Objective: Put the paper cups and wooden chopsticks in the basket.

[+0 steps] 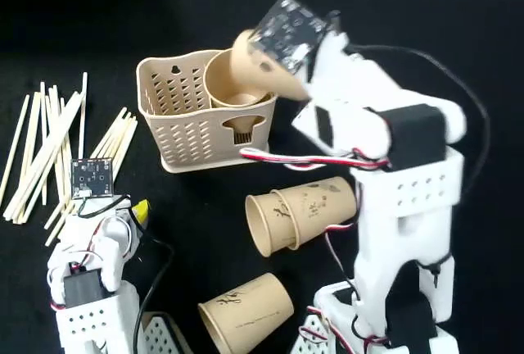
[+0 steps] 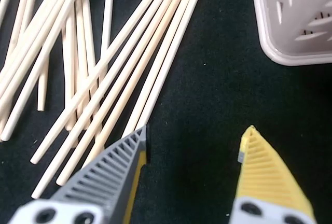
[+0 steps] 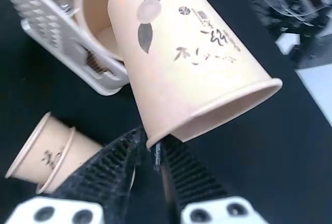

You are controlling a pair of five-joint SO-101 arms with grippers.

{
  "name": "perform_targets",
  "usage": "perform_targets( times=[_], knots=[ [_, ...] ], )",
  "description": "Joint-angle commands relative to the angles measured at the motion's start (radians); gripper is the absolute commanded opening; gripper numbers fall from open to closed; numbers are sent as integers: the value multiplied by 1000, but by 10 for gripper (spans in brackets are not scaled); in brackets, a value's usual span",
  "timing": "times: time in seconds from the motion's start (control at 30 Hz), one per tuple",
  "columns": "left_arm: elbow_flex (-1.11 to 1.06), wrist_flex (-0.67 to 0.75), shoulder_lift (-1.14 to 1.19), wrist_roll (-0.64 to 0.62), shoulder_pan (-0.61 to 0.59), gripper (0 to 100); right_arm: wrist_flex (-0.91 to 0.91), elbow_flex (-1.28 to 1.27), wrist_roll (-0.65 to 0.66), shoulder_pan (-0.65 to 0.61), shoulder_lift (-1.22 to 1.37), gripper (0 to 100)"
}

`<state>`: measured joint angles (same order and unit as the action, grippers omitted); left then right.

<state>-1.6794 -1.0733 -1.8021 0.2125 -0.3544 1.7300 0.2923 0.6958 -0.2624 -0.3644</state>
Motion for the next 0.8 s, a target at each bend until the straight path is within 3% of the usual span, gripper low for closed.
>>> perform_targets(
  times=[0.0,0.5,0.77],
  knots=[
    [-12,17,-3,6,4,281,-3,-30,-11,-52,-30,11],
    [-12,18,-3,6,4,281,-64,-51,0,-57,-28,23],
    [-13,20,-3,6,5,280,-77,-54,81,-57,-30,317]
  ],
)
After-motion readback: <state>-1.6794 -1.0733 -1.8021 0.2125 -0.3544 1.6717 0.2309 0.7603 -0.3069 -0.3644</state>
